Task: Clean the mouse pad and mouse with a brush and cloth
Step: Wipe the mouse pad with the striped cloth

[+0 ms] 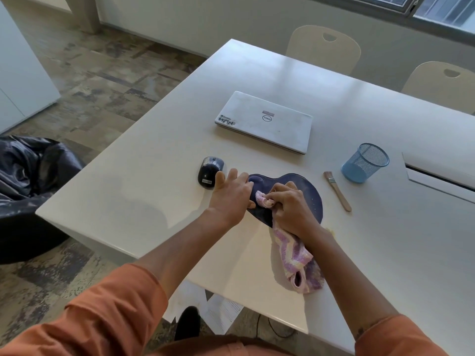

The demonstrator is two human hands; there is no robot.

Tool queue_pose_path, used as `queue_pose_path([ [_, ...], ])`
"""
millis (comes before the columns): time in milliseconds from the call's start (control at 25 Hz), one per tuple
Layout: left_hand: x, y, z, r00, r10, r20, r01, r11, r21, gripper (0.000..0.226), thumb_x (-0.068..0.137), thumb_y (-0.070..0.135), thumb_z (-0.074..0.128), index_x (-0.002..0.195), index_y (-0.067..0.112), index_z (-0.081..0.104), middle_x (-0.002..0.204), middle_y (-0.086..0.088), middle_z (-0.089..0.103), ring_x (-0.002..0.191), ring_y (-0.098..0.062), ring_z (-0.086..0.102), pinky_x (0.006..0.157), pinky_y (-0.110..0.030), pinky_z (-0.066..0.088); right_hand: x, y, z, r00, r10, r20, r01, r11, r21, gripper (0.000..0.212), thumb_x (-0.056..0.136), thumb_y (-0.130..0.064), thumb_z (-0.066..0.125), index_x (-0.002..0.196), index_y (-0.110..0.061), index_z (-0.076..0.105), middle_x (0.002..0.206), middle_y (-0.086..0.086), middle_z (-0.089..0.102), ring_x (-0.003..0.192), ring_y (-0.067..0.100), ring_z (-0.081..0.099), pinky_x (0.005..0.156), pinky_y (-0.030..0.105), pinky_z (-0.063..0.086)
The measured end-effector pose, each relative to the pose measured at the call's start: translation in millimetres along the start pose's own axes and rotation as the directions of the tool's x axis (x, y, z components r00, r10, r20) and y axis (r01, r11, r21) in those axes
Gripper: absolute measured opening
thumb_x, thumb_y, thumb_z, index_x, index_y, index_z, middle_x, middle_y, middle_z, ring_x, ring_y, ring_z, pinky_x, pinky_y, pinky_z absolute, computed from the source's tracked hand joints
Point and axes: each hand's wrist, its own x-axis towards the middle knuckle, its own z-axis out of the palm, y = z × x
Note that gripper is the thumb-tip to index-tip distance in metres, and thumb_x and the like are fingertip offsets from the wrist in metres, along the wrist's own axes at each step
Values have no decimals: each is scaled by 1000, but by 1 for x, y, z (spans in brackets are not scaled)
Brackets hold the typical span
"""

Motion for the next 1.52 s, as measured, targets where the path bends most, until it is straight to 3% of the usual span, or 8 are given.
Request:
queue_pose_path([
  [160,0,2,-5,1000,13,17,-13,1000,10,36,97,48,65,124,25,66,123,6,56,120,-24,42,90,-46,28,2,-2,-50,945,127,301,-193,961,200,33,92,0,64,71,-26,69,73,-10,62,72,12,56,70,36,45],
  [360,3,2,-7,999,18,32,-18,1000,-5,37,97,48,63,124,23,67,126,5,55,122,-24,42,93,-46,28,11,-10,-63,875,392,283,-480,631,609,39,101,11,54,117,-16,76,95,3,76,83,13,72,67,23,57],
  [480,4,0,-8,999,21,32,-20,999,-27,37,97,49,64,124,24,67,127,4,55,122,-24,42,94,-47,28,18,-16,-56,853,466,234,-490,562,666,39,101,9,54,114,-19,78,99,1,78,88,16,75,66,21,58],
  [760,5,-3,-5,999,32,39,-30,998,-52,38,96,51,65,124,26,66,127,4,54,122,-24,42,93,-47,29,30,-15,-21,926,374,-45,-347,893,285,22,98,-7,67,100,-19,85,97,-9,70,91,15,68,85,40,61],
  [1120,6,-4,-5,998,27,51,-24,998,-62,38,96,52,64,123,26,66,126,6,53,120,-24,41,88,-46,24,26,-6,-16,891,442,-98,-401,871,283,25,91,-23,65,71,-22,80,94,-6,65,88,9,63,78,30,48],
  [1240,6,-4,-4,998,28,50,-25,997,-69,39,95,52,65,125,27,66,126,6,54,120,-24,41,90,-47,26,19,-4,-15,948,278,-154,-265,959,97,7,88,-25,81,87,-18,79,94,-5,64,84,13,63,79,29,51],
  [1400,8,-6,-4,998,32,51,-27,996,-81,40,95,52,65,126,27,66,126,7,53,120,-24,41,92,-47,27,32,2,-21,956,245,-164,-233,968,91,48,80,-11,86,126,-18,74,103,-3,70,91,13,65,85,26,53],
  [1520,10,-8,-4,998,39,58,-33,994,-103,42,94,54,66,126,28,66,125,8,53,120,-23,41,90,-46,26,28,-8,-6,986,142,-91,-146,988,-43,19,82,-5,82,95,-18,82,94,-1,67,83,20,65,74,32,53],
])
